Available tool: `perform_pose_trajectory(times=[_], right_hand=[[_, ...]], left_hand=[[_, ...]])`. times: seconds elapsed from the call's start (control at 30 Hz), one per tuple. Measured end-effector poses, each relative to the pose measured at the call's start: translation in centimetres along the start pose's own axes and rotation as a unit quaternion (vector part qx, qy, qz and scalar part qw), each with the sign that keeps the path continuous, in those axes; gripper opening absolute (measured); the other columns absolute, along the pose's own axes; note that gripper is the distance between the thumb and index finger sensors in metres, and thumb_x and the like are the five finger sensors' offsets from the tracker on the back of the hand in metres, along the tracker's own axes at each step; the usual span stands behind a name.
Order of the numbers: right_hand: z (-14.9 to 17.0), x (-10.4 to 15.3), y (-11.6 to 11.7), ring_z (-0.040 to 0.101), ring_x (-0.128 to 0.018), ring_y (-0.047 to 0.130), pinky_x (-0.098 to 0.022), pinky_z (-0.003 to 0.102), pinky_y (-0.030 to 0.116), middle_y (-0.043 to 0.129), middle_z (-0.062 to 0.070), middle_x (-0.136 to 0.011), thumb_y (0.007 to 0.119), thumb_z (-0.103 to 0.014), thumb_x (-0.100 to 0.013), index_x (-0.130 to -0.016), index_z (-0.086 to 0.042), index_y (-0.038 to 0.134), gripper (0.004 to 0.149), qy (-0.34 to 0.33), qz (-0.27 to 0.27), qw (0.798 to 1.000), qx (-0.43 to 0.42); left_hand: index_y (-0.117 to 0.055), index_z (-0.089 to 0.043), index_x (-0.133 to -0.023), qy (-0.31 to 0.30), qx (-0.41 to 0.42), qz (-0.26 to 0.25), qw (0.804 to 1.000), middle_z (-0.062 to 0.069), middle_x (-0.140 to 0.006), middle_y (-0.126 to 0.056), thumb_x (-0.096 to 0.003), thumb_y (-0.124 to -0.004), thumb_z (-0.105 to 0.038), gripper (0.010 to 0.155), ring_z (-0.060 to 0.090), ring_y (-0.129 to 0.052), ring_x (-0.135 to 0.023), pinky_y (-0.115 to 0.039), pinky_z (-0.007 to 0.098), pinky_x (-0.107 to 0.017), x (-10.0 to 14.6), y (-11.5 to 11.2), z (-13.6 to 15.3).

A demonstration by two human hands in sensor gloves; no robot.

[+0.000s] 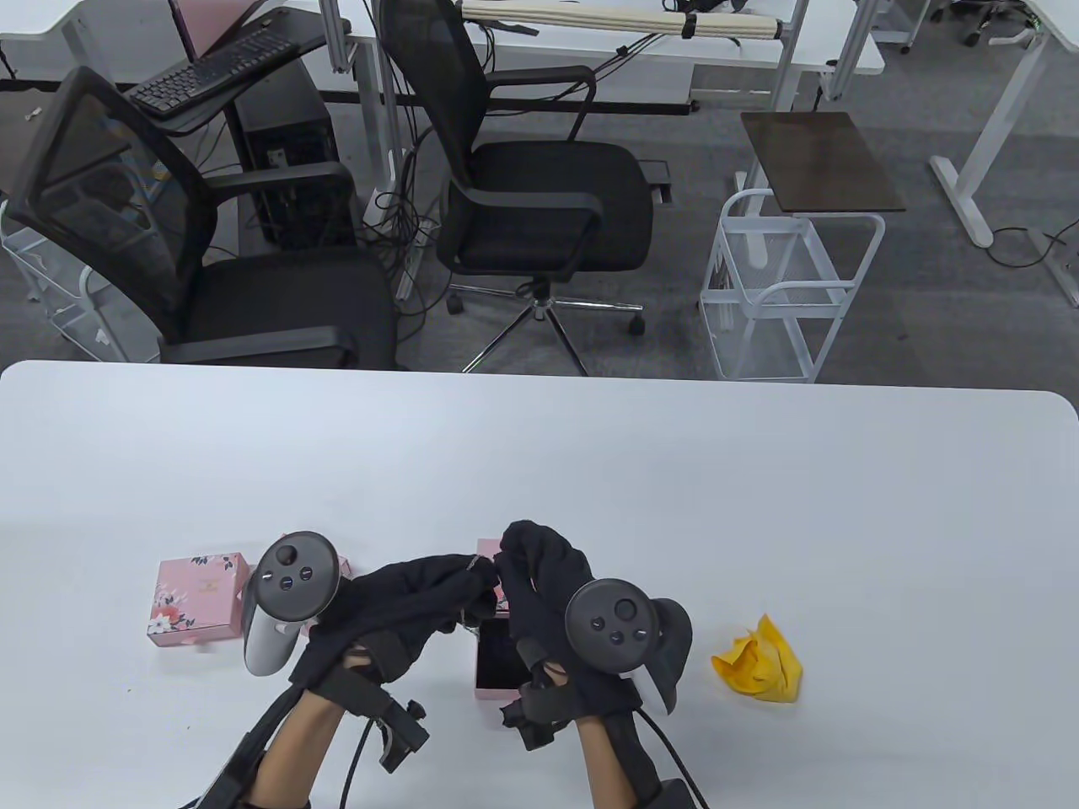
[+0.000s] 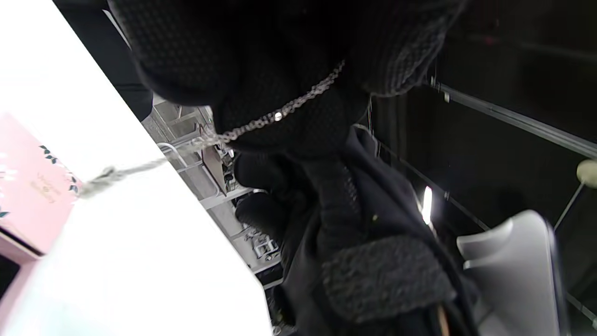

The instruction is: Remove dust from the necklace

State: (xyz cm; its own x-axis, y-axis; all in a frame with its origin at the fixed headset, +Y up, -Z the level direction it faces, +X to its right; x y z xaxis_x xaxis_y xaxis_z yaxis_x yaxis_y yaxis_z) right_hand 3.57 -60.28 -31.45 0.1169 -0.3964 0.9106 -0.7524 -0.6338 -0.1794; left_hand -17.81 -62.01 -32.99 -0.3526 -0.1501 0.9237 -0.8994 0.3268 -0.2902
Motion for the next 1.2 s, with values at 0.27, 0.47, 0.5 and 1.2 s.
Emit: perform_pose_trajectory(times=[0.27,0.47,0.5,1.2], right_hand=[[-3.5,1.1,-0.6,0.043,-0.07,0.087,-0.055,0.051,0.076,0.08,0.025,-0.093,0.073,-0.031,-0.065,-0.099,-0.008,0.07,0.041,-0.05,0.02,0.999,-0.006],[-4.6,1.3,1.7,0.051,-0.079,0.08,-0.058,0.056,0.072,0.07,0.034,-0.102,0.076,-0.035,-0.065,-0.106,-0.001,0.065,0.055,-0.043,-0.031,0.998,0.047],[-4.6,1.4,2.1,0.052,-0.08,0.079,-0.058,0.056,0.072,0.068,0.035,-0.103,0.076,-0.035,-0.064,-0.107,0.001,0.064,0.057,-0.041,-0.022,0.998,0.046],[-3.8,1.3,6.1,0.036,-0.055,0.096,-0.045,0.047,0.083,0.095,0.021,-0.078,0.079,-0.029,-0.06,-0.089,-0.009,0.085,0.035,-0.017,-0.109,0.991,0.072]], left_hand=[[-0.087,-0.024,-0.094,0.002,0.037,-0.083,0.996,0.005,-0.09,-0.099,-0.0603,-0.078,-0.045,0.04,0.026,-0.096,-0.078,-0.083,0.046,-0.056,0.6,1.2,0.4],[-0.084,-0.029,-0.097,-0.01,0.044,-0.088,0.995,0.008,-0.109,-0.08,-0.06,-0.078,-0.048,0.042,0.038,-0.074,-0.097,-0.069,0.055,-0.068,0.7,1.0,0.2],[-0.083,-0.029,-0.097,-0.008,0.043,-0.082,0.996,0.009,-0.111,-0.078,-0.0599,-0.078,-0.048,0.042,0.039,-0.072,-0.098,-0.068,0.055,-0.069,0.7,0.9,0.2],[-0.097,-0.027,-0.082,-0.014,-0.082,-0.21,0.974,-0.003,-0.069,-0.111,-0.0531,-0.088,-0.046,0.035,0.02,-0.105,-0.063,-0.09,0.042,-0.045,2.6,6.9,-0.7]])
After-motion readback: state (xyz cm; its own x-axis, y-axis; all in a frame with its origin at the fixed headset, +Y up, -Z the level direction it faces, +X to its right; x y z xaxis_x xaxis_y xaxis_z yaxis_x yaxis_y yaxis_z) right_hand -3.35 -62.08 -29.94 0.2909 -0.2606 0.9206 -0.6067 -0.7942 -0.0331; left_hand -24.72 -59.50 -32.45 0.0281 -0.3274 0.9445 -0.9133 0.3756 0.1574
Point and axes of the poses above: the tracker on the back of each hand, its own z axis roughly to the little-finger side, its own x axis roughly from the fingertips to the wrist, y = z × x, the point moved 3 cm from there along -x, roughly from the wrist to the fingertips
